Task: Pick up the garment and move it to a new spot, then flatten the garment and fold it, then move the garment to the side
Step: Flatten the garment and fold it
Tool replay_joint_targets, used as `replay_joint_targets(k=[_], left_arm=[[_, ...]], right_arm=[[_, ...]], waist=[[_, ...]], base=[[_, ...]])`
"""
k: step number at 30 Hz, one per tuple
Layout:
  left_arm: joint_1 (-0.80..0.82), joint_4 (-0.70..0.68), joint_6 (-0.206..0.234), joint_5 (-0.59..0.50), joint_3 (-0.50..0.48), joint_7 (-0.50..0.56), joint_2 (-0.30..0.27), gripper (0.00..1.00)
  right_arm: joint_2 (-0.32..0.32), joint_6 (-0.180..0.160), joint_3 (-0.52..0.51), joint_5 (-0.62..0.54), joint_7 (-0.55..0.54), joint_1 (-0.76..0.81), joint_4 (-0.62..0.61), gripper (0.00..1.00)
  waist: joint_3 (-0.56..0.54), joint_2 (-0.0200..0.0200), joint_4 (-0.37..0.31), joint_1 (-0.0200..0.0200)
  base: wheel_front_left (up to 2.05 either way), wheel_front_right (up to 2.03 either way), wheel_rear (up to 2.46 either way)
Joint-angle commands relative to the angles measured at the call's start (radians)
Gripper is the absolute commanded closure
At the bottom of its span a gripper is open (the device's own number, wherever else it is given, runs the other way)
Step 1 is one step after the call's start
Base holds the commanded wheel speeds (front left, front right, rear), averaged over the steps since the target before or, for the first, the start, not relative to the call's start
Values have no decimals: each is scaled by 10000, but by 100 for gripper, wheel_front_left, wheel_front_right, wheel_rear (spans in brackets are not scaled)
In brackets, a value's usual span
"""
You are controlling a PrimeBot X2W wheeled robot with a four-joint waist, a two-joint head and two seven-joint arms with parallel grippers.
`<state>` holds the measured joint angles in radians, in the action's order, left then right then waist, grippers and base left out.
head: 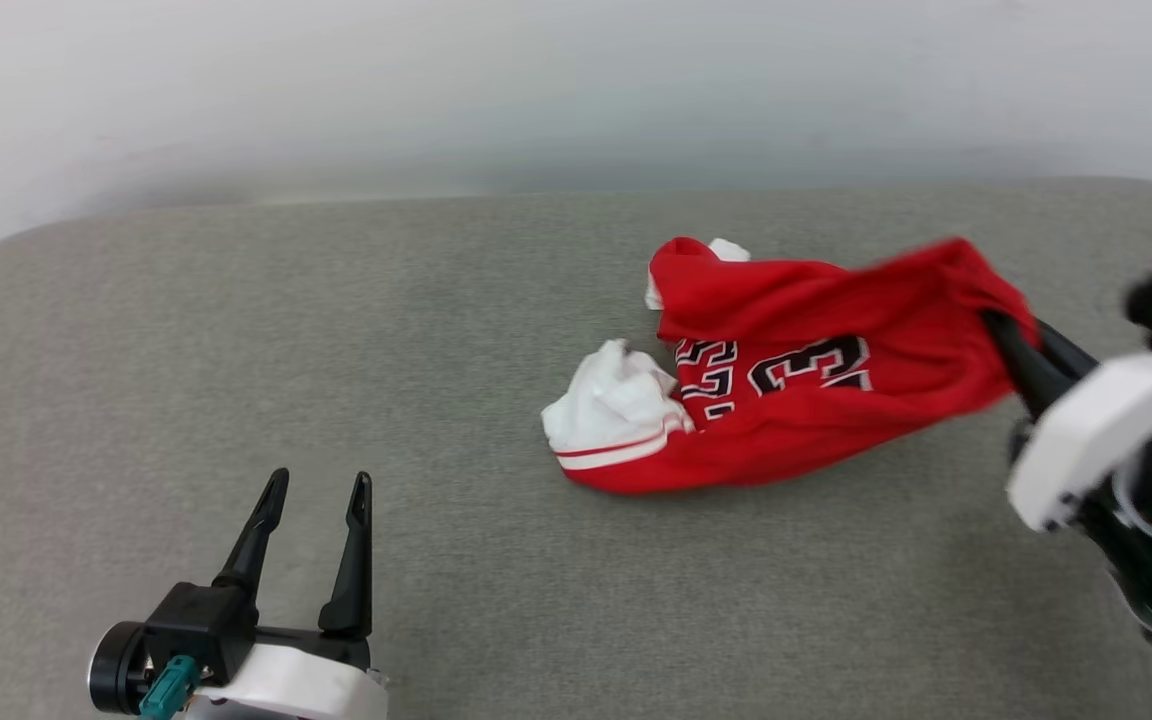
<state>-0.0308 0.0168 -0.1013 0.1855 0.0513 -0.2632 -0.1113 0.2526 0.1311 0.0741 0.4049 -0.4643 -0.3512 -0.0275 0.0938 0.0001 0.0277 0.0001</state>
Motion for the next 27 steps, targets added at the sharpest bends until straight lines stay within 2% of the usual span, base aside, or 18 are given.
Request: replay_joint_targets(k=[1,3,7,10,12,13,14,21,27], left_arm=[[128,-34,-34,-59,-69,-23,54,0],[173,-13,-47,-100,-52,-23,88,0],[291,52,-98,-176,-42,-23,121,0],[401,139,-115,-205,-47,-23,152,0],[419,228,-134,-238,-50,-23,149,0],[427,266,-147,-238,-56,-23,146,0],[456,305,-161,-229,-57,-23,152,0],[603,412,-196,-280,-80,-23,165,0],[715,407,-233,-76,24,-23,241,0]], right_arm=[[-248,-7,-755,-429,-121,659,-228,100],[-525,-7,-1710,-945,-269,1452,-380,100],[-1510,-5,-3295,-1639,-558,2884,-288,100],[-1873,-5,-3787,-1817,-711,3680,79,100],[-2010,-4,-3497,-1708,-822,4034,436,100],[-2014,-4,-3380,-1645,-790,4096,560,89],[-1997,-5,-3245,-1657,-737,4135,691,0],[-2002,-4,-2233,-1610,424,3510,280,0],[-1344,-4,-1217,-947,2398,2683,-911,0]], waist=[[68,-1,-474,-1],[166,-1,-599,-1],[341,-1,-719,-1],[429,-1,-757,-1],[460,-1,-777,-1],[466,-1,-788,-1],[468,-1,-793,-1],[347,-1,-790,-1],[254,-1,-804,-1]], base=[[0,0,0],[0,0,0],[0,0,0],[0,0,0],[0,0,0],[0,0,0],[0,0,0],[0,0,0],[0,0,0]])
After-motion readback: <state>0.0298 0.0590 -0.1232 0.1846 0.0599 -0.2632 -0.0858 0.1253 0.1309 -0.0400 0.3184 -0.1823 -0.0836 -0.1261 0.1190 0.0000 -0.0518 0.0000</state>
